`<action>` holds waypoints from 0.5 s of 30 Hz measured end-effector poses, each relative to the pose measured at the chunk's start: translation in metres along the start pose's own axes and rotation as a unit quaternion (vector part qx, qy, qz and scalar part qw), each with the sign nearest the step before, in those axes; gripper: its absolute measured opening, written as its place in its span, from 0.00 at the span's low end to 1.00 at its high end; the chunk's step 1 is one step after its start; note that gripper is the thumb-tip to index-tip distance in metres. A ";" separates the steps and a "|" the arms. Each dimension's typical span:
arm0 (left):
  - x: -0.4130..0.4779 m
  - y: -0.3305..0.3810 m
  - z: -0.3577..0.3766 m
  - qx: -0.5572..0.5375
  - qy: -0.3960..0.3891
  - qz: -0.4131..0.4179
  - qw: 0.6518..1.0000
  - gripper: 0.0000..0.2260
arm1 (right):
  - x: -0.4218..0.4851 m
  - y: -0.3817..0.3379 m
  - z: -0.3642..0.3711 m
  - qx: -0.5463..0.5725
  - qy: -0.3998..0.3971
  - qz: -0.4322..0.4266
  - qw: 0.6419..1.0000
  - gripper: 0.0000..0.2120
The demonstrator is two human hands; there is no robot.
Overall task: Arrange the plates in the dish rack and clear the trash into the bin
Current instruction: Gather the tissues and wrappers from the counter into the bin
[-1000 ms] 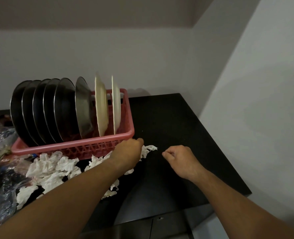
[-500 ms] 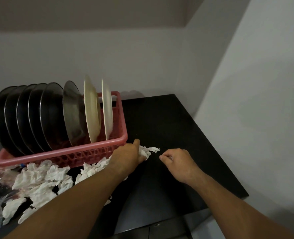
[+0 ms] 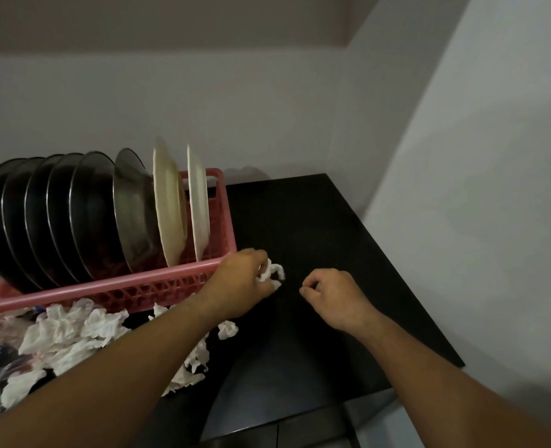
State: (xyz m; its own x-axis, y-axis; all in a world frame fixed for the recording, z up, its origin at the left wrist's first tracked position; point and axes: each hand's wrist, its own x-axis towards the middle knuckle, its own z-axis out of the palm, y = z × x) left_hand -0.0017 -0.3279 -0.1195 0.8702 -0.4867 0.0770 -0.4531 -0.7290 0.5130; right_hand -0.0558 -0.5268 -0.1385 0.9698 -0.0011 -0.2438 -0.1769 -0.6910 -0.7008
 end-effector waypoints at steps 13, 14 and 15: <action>-0.007 0.010 -0.026 -0.102 0.014 -0.062 0.993 0.11 | 0.016 -0.024 0.024 -0.063 -0.037 -0.007 0.997 0.23; -0.007 0.011 -0.028 -0.093 0.025 -0.058 0.994 0.09 | 0.019 -0.029 0.031 -0.087 -0.046 -0.007 0.995 0.27; -0.008 0.012 -0.029 -0.086 0.036 -0.054 0.994 0.08 | 0.023 -0.034 0.039 -0.114 -0.053 -0.004 0.992 0.30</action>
State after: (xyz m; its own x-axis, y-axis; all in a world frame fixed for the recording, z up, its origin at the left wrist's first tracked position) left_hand -0.0083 -0.3190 -0.0895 0.9265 -0.3696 0.0701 -0.3211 -0.6798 0.6594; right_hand -0.0339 -0.4756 -0.1466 0.9460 0.0724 -0.3160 -0.1149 -0.8365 -0.5358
